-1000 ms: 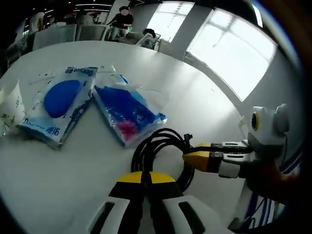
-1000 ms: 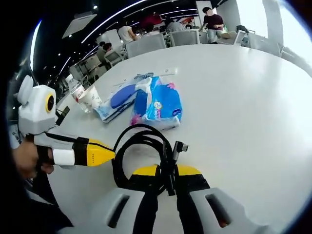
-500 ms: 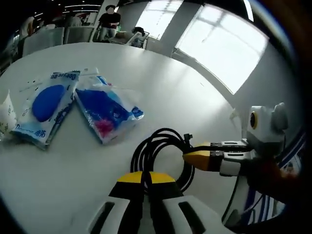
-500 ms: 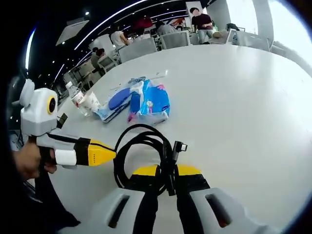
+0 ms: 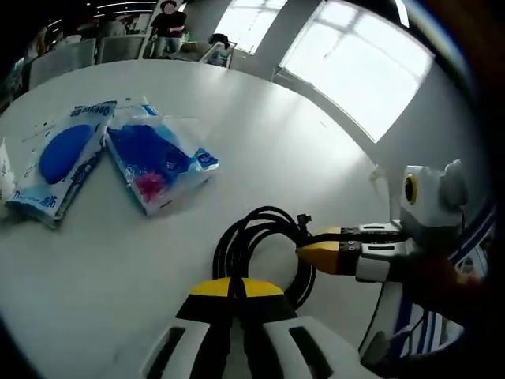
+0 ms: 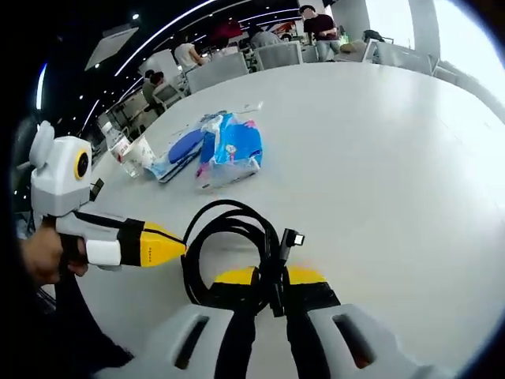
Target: Arrange the tabletop items into an orderly group along one side of the table until the central work area is clear of visible clutter.
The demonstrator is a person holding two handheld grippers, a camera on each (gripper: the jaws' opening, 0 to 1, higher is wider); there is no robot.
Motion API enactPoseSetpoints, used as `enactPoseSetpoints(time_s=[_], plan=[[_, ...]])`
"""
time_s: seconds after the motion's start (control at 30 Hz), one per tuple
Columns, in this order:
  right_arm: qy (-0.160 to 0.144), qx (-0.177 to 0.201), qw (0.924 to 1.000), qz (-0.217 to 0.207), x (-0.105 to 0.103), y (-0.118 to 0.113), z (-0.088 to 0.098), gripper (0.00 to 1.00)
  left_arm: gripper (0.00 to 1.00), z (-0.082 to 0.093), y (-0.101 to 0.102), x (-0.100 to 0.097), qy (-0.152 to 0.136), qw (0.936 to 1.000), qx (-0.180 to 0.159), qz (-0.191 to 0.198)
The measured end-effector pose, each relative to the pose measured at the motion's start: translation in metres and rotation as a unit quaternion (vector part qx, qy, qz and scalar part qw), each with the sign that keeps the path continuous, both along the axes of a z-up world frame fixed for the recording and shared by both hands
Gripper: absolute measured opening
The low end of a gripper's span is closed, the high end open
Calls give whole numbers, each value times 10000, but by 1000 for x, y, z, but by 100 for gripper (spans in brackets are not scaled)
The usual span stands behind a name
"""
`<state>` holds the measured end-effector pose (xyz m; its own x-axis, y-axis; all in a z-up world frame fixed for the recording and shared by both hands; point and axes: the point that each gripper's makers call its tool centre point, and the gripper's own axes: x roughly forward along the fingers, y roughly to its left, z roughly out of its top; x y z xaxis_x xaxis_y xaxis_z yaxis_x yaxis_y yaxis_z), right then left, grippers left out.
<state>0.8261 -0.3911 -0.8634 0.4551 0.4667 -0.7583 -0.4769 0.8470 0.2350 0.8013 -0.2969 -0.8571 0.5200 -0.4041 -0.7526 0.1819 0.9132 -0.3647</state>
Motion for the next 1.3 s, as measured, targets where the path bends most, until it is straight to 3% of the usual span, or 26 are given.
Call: enactPoseSetpoints(time_s=[0.23,0.57,0.87,1.3], plan=[[45,-100,9999,-9,0,-3,-11,8,0,-8,-1,0,63,9999,63,-71],[-31,-194,9998,15,1,-4,-10,10,2,-10,-1,-1,-34,9995,182,-258],[-263,28,9995,-188,1,0,14,23,18,-1,2,-3,-320,9983,267,-405],[-640,268,9966,-452,-6,18,48,41,39,34,39,16,-1051,9898,632,-721]])
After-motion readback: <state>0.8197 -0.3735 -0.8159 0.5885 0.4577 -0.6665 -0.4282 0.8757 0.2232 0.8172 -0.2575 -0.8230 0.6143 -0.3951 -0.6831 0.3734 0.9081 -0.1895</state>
